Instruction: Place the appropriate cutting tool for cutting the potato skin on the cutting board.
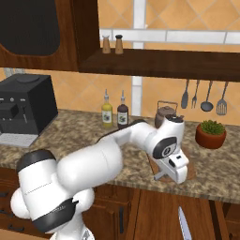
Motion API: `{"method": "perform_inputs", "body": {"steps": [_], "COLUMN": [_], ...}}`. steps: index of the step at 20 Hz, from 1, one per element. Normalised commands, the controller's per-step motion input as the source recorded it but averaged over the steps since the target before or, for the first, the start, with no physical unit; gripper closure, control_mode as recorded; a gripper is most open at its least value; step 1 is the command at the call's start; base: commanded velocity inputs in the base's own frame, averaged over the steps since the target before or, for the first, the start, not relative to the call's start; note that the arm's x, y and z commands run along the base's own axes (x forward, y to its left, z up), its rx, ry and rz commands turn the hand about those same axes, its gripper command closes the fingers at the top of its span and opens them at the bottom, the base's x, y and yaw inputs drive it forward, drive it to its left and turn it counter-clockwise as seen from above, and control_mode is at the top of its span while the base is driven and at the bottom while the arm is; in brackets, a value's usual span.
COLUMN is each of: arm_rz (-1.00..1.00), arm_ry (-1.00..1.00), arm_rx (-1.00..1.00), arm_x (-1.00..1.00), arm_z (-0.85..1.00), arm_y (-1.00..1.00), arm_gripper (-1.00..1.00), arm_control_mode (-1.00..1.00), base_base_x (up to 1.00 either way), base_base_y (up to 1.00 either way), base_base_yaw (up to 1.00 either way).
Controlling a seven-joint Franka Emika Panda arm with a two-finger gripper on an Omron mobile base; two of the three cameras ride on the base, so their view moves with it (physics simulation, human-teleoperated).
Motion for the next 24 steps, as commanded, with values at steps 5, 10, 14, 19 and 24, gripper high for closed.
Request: {"method": "perform_inputs", "body": {"steps": [5, 10, 14, 19, 24], "arm_rz": [0.0, -0.02, -0.09, -0.07, -0.06], "arm_ry": [-0.01, 0.0, 0.02, 0.01, 0.03], "arm_rx": [0.08, 0.07, 0.0, 0.0, 0.0], "arm_x": [0.44, 0.41, 0.42, 0.37, 0.38], "arm_z": [-0.4, -0.3, -0.24, -0.37, -0.35], "arm_y": [0.0, -0.02, -0.03, -0.12, -0.09], "arm_gripper": [1.0, 1.0, 1.0, 1.0, 1.0], "arm_control_mode": [-1.0, -1.0, -1.0, -1.0, -1.0], "base_base_x": [0.0, 0.0, 0.0, 0.0, 0.0], "base_base_y": [0.0, 0.0, 0.0, 0.0, 0.0], "base_base_yaw": [0.0, 0.0, 0.0, 0.0, 0.0]}}
